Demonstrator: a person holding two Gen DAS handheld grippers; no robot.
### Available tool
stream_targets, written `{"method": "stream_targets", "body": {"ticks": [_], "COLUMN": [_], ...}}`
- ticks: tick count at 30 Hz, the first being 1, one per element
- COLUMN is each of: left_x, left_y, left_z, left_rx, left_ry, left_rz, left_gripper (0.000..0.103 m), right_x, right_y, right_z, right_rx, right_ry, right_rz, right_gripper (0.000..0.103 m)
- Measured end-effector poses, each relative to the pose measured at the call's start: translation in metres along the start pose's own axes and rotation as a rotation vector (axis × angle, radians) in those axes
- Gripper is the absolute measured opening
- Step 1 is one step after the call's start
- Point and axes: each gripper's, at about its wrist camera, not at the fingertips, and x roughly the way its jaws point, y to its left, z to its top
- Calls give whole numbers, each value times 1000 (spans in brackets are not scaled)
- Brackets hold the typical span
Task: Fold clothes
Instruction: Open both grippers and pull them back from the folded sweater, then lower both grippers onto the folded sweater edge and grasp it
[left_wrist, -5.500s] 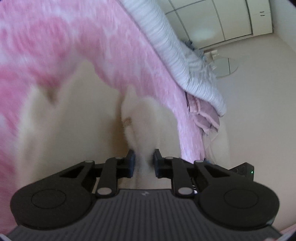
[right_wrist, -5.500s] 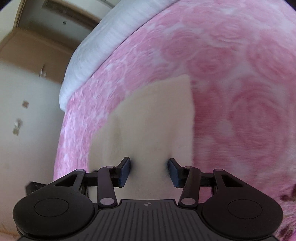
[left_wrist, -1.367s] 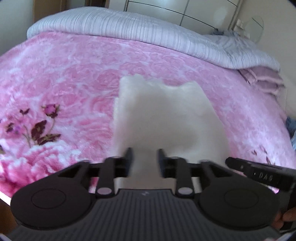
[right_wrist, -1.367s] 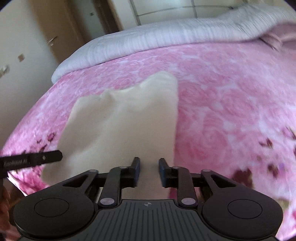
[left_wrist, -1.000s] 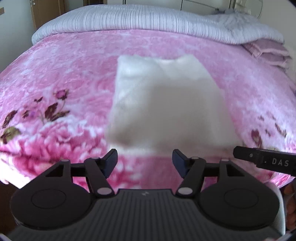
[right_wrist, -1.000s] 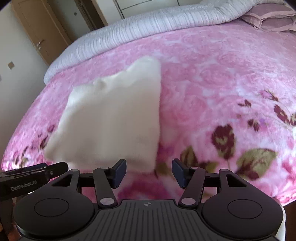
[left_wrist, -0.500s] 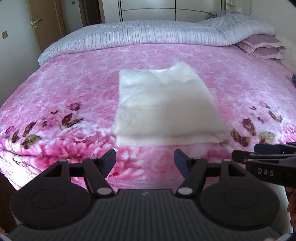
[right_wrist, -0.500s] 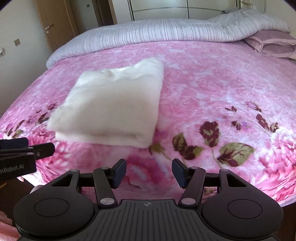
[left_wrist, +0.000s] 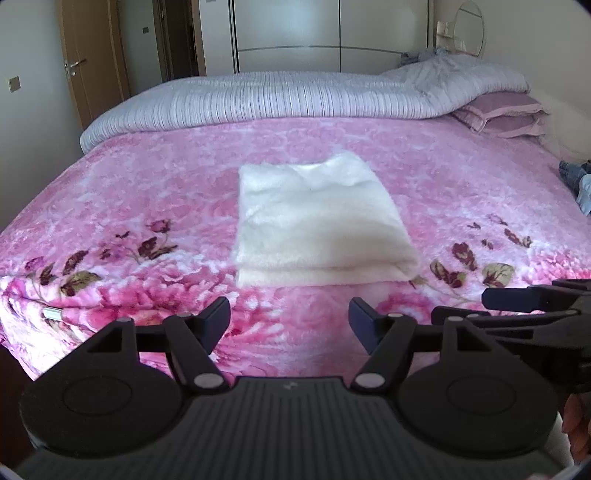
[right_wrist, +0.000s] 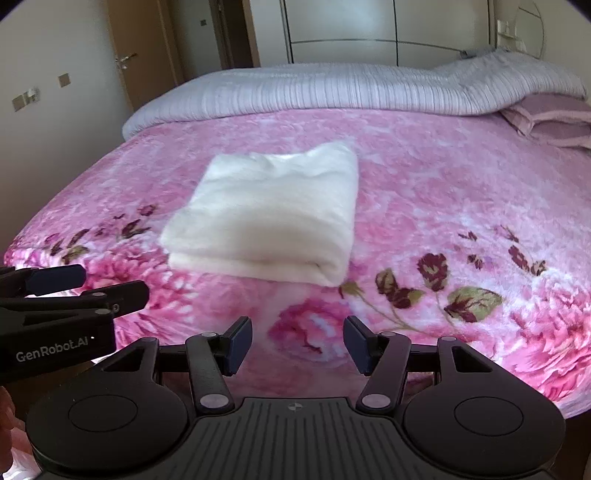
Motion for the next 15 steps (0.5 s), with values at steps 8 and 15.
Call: {"method": "stream_targets", "body": {"ticks": [8, 15], "left_x": [-17, -8], "left_y": [4, 5], "left_z": [-3, 3], "left_rx": [-6, -8], "left_ry": [-17, -2], "left_rz": [-3, -15], "left_gripper": [70, 71], "right_x": [-15, -7], "right_y": [9, 7], "right_z": [-4, 3], "right_rx": [-10, -8], "right_ry": [-28, -27], "right_rz": [29, 49], "right_gripper": [58, 59]}}
